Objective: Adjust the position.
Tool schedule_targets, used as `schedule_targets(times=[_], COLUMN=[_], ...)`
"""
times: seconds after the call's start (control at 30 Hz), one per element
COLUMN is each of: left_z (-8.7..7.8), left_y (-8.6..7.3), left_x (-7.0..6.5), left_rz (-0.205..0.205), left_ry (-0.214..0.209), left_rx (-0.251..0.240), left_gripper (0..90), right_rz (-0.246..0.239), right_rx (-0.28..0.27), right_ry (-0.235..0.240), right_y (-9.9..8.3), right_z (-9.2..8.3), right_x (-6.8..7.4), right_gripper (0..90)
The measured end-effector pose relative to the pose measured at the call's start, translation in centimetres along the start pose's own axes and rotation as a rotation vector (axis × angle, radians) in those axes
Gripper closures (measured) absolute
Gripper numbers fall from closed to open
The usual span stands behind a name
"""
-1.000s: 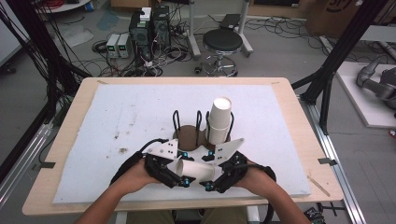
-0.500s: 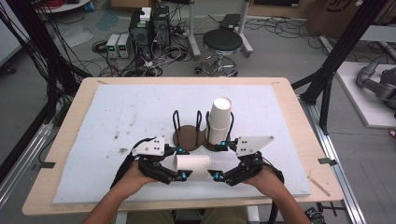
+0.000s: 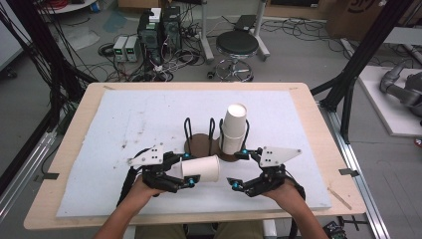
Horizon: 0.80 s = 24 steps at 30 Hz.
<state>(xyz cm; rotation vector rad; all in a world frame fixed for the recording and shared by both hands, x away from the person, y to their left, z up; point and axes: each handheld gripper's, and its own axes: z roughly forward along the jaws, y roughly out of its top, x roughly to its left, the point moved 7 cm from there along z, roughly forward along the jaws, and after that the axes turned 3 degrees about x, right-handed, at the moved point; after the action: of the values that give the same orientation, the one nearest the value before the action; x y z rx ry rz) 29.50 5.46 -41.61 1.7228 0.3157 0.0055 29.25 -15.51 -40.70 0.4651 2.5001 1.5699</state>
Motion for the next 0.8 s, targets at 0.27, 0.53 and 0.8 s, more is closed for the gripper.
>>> schedule_targets(times=[0.27, 0.53, 0.8], left_z=[0.1, 0.3, 0.8], left_y=[0.1, -0.3, -0.5], left_x=[-0.5, -0.7, -1.2], left_rz=[0.029, 0.026, 0.042], left_ry=[-0.026, -0.036, -0.058], left_rx=[-0.029, -0.028, -0.016], left_gripper=[36.2, 36.2, 36.2], right_rz=[0.028, 0.045, 0.047], right_rx=[-0.029, -0.035, -0.019], right_ry=[0.034, 0.077, 0.121], right_y=[-0.4, -1.1, -1.5], right_z=[0.5, 1.1, 1.6], right_x=[0.1, 0.5, 1.1], right_gripper=[19.4, 19.4, 19.4])
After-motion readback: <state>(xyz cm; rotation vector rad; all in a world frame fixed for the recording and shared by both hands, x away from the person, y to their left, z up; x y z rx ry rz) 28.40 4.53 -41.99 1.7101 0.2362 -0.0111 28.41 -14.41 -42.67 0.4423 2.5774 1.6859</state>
